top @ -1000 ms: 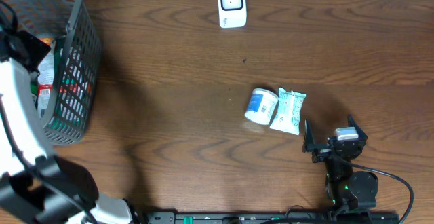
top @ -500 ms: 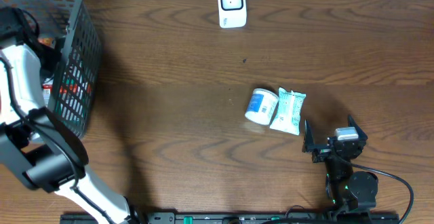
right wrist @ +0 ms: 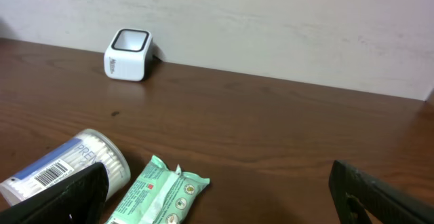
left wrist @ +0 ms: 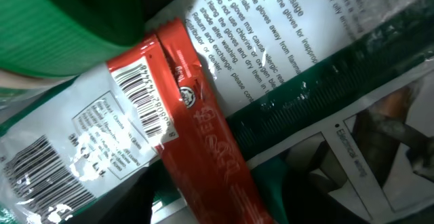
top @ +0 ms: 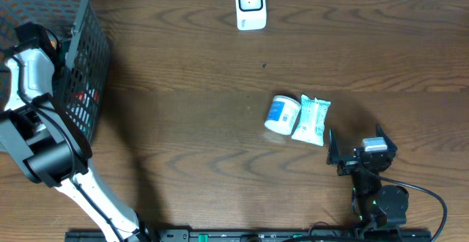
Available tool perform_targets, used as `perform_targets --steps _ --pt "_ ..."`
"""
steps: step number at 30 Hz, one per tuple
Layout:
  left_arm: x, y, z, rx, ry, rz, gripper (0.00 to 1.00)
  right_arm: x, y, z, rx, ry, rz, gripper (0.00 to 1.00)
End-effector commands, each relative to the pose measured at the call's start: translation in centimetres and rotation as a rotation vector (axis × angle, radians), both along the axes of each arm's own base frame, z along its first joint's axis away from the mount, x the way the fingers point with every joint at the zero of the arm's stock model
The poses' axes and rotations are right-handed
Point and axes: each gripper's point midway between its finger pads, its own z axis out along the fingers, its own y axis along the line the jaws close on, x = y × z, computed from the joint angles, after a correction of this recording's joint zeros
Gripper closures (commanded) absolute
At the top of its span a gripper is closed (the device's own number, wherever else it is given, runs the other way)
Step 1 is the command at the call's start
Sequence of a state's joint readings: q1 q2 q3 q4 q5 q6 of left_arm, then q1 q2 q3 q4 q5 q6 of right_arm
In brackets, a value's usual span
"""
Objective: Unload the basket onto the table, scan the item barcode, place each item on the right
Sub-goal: 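Move the left gripper back into the grey basket, then grasp the red sachet in the basket with the left gripper and lift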
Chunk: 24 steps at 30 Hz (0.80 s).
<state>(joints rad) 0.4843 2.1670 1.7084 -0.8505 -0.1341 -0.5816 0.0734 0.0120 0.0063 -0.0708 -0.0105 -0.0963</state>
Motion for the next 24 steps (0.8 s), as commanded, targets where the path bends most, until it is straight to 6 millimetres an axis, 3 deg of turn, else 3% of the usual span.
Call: perform_targets --steps 1,8,11,12,17,18,24 --pt "-0.1 0.2 -0.9 -0.006 0.018 0.010 0.48 0.0 0.1 0.0 -0.006 -0.001 0.004 0.01" --pt "-0.1 0.2 -1.0 -0.007 0.020 0.011 0.81 0.0 0.1 0.0 -0.006 -0.001 0.003 0.01" --pt "0.5 0.1 0.4 -0.007 -0.016 -0.002 0.93 0.0 0.1 0.0 -0.006 -0.001 0.004 0.01" --pt "0.8 0.1 1.3 -0.004 -0.038 -0.007 0.92 0.0 0.1 0.0 -0.006 -0.001 0.004 0.01" --pt "1.5 0.6 8.1 0.072 -0.172 -0.014 0.93 0.0 0.1 0.0 -0.006 -0.001 0.004 0.01" --pt "1.6 0.6 11.0 0.106 -0.234 -0.014 0.93 0.0 0.1 0.0 -0.006 -0.001 0.003 0.01" --pt "0.3 -0.1 21.5 0.228 -0.456 -0.016 0.93 0.0 0.1 0.0 -0.006 -0.001 0.003 0.01"
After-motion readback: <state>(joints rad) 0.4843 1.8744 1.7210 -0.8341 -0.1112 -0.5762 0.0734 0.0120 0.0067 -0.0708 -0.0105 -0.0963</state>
